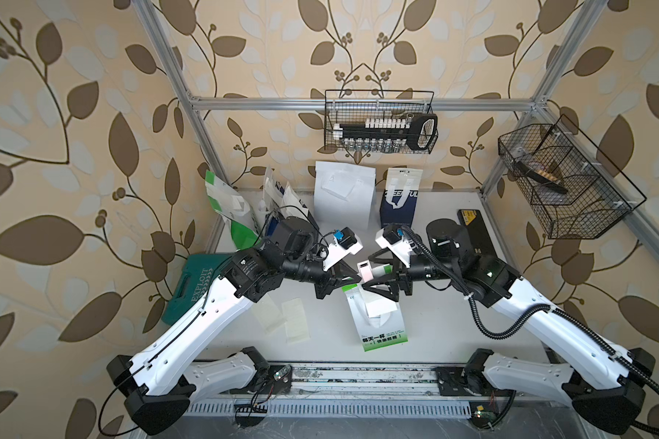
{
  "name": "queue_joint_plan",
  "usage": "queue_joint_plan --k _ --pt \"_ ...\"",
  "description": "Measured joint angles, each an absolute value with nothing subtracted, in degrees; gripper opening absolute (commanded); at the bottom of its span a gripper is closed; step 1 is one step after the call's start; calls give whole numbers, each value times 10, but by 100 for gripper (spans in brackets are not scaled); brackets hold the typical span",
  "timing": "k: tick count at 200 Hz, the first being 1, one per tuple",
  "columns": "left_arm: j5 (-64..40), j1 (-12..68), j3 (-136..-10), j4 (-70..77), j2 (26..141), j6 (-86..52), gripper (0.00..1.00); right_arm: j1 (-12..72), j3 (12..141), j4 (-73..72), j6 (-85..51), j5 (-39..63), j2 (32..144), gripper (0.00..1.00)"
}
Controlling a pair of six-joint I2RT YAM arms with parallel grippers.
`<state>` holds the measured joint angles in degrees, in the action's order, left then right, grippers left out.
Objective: Staple the receipts to the bags
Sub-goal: Staple the receipt to the takeout bag, then pick up the stapler from the takeout bag.
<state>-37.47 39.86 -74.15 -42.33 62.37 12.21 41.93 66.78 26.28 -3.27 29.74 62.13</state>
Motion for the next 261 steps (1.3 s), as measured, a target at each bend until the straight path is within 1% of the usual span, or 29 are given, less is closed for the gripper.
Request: queue_joint_plan --k 20,31,50,61,76,104,125,134,180,190,208,225,237,261 --pt "-349 401 -731 -411 622 105 0 420 661 241 -60 230 581 93" --pt "-326 403 -726 -406 622 95 0 424 661 229 -73 196 563 90" --pt "-282 406 -724 -404 624 73 0 451 661 208 -93 123 542 78" --pt "-261 409 -724 -403 627 64 0 480 662 203 -98 76 541 71" --pt "-238 409 -722 -396 629 52 0 523 662 201 -104 10 551 64" --pt "-218 409 -717 -381 629 33 0 584 660 196 -100 -88 595 58" --pt "-213 413 -717 -374 629 24 0 600 650 182 -98 -119 610 50" --pt "-209 414 -717 -374 629 23 0 601 650 176 -99 -128 615 48" --pt "-203 421 -717 -374 629 13 0 611 651 152 -100 -156 647 44" --pt "-196 420 -716 -381 629 12 0 612 652 151 -100 -161 655 39" --pt "-189 420 -715 -386 629 11 0 616 654 151 -103 -176 667 24" --pt "-187 420 -715 -391 629 9 0 621 655 149 -104 -202 671 15" --pt "-186 420 -715 -390 629 8 0 625 656 148 -108 -226 673 6" --pt "-179 420 -715 -387 629 3 0 627 669 151 -114 -290 684 1"
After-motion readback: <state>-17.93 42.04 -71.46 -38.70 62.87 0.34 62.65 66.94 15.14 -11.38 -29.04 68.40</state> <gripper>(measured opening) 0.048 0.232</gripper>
